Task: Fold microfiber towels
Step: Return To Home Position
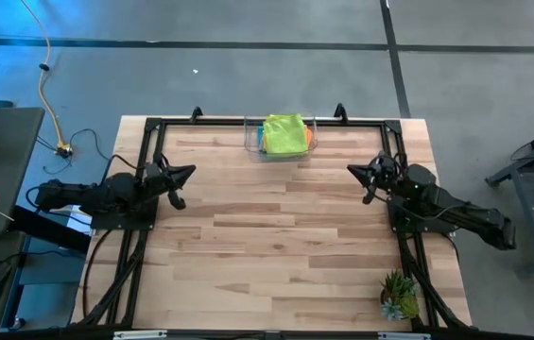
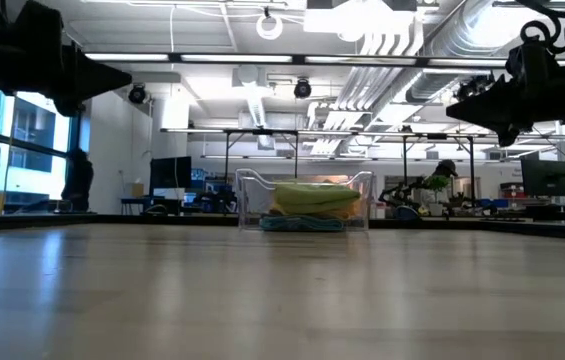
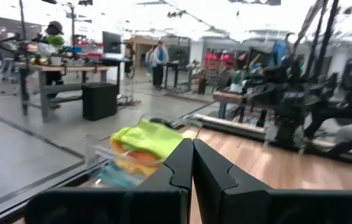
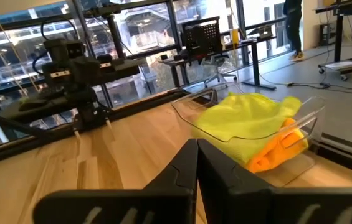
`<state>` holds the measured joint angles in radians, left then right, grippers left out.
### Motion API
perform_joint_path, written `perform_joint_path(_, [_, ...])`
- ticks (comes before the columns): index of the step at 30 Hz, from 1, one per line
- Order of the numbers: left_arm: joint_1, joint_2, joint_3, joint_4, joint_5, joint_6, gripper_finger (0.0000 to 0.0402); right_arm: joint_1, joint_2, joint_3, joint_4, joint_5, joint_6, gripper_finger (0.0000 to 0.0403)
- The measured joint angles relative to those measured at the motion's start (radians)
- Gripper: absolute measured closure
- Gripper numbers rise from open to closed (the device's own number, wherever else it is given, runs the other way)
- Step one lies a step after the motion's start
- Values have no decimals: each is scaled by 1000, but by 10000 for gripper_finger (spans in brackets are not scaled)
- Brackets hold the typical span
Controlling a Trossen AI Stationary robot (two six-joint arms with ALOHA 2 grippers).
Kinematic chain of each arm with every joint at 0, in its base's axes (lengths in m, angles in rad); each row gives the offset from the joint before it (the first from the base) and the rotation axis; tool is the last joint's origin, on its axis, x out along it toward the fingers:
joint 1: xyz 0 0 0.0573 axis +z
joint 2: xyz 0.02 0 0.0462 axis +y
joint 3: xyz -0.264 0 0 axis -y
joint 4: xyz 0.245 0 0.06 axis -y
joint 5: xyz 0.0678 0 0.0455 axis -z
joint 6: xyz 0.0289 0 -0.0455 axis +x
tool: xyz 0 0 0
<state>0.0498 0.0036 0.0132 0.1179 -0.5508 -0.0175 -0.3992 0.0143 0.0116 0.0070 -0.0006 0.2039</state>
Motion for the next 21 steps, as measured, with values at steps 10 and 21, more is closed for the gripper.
perform_joint_path(10, [0,3,0,-23,-11,-84,401,0,0,1,-4,-2,-2,403])
perform_joint_path(21, [0,3,0,-24,-11,-84,401,0,0,2,-6,-3,-2,403])
